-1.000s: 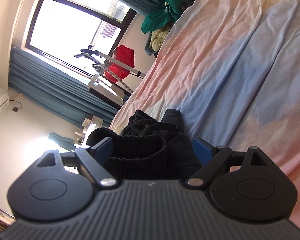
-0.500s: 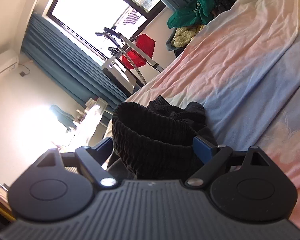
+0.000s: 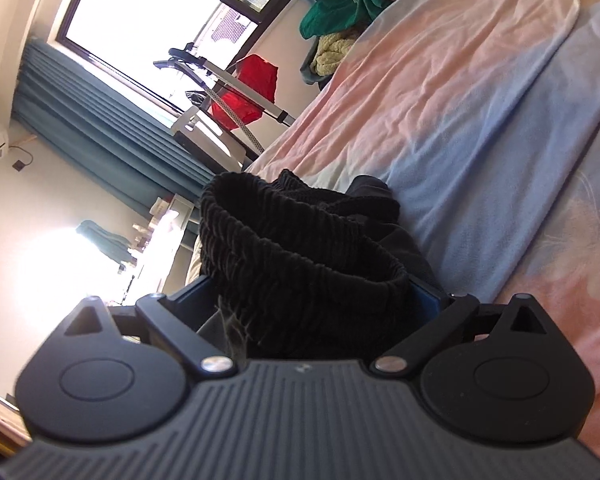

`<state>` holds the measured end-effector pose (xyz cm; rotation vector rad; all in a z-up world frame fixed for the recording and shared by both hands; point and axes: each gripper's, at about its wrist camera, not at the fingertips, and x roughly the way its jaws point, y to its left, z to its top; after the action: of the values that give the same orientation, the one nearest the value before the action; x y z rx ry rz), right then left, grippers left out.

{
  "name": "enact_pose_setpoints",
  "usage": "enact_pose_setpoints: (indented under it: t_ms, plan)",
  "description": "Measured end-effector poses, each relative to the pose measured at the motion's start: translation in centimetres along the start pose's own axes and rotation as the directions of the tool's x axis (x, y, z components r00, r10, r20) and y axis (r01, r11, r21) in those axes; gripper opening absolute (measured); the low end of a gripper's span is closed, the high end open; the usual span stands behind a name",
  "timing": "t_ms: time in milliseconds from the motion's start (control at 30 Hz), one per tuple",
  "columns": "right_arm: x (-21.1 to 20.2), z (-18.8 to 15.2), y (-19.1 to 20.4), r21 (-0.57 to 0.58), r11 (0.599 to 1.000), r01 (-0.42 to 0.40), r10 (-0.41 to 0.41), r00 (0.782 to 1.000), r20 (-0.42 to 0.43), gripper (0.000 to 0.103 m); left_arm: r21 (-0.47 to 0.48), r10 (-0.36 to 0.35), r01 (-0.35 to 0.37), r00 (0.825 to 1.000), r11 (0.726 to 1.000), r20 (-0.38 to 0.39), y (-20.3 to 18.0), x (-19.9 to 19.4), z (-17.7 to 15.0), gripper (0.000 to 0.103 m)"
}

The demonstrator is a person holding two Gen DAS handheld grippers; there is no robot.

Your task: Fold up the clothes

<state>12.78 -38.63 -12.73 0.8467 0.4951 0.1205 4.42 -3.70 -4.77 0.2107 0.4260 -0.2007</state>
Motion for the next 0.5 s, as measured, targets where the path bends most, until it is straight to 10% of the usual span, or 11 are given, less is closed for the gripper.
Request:
enact_pose_setpoints:
  t_ms: [167, 500]
  plan:
    - [-1.1, 0.1, 2.0, -0.142, 0.987, 0.074, -0.066, 0.996, 0.061, 0.043, -0.073, -0.009, 0.011, 1.000, 0.997, 0.027, 0.7, -0.6, 0.4, 0.098]
    - [-2.8, 1.4, -2.8, 0.047, 0.993, 0.110, -0.114, 0.987, 0.113, 0.037, -0.124, -0.023, 0.030, 0.998, 0.992, 0.056, 1.8, -2.6, 0.7, 0.098]
